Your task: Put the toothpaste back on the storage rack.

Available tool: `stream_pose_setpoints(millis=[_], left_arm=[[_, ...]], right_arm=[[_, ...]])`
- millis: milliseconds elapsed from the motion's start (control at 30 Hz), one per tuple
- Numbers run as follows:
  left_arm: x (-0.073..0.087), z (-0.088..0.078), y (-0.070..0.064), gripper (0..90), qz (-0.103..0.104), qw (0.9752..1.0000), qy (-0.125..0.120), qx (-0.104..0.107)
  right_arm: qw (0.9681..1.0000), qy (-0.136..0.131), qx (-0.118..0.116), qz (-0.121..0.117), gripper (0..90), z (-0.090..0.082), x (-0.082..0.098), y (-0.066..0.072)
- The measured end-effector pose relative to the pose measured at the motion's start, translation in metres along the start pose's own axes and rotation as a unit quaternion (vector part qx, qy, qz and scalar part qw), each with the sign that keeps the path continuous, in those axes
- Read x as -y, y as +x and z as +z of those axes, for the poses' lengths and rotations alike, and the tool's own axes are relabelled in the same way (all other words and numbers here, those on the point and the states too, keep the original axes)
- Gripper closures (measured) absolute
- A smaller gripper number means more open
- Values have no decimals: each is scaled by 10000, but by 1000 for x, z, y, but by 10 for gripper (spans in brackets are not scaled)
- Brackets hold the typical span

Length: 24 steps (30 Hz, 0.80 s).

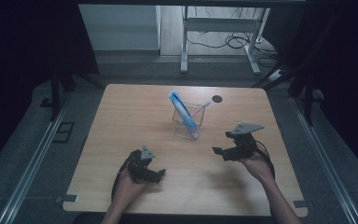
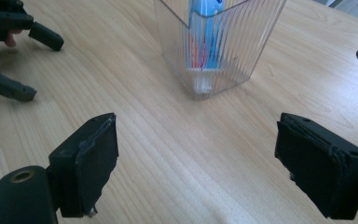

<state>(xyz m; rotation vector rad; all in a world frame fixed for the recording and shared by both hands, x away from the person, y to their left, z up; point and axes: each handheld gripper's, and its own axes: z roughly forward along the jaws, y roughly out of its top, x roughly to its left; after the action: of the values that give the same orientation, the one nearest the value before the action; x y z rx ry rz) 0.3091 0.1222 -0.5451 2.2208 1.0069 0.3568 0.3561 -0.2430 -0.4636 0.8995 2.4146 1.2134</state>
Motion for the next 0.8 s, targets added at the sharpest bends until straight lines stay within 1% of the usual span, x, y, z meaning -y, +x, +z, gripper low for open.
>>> stream_pose_setpoints(millis=[133, 433, 667, 800], left_arm=[[0, 0, 0, 23, -3, 10000, 11, 3], [0, 0, 0, 23, -20, 10000, -4, 0], [0, 0, 0, 23, 0, 10000, 18, -1], [0, 0, 0, 23, 0, 10000, 10, 3]], right_arm=[[10000, 11, 6, -57, 130, -1, 6, 4], [10000, 33, 26, -79, 130, -4, 22, 12], [10000, 44, 42, -12, 130, -7, 37, 16], [10000, 12, 45, 71, 130, -10, 46, 17]])
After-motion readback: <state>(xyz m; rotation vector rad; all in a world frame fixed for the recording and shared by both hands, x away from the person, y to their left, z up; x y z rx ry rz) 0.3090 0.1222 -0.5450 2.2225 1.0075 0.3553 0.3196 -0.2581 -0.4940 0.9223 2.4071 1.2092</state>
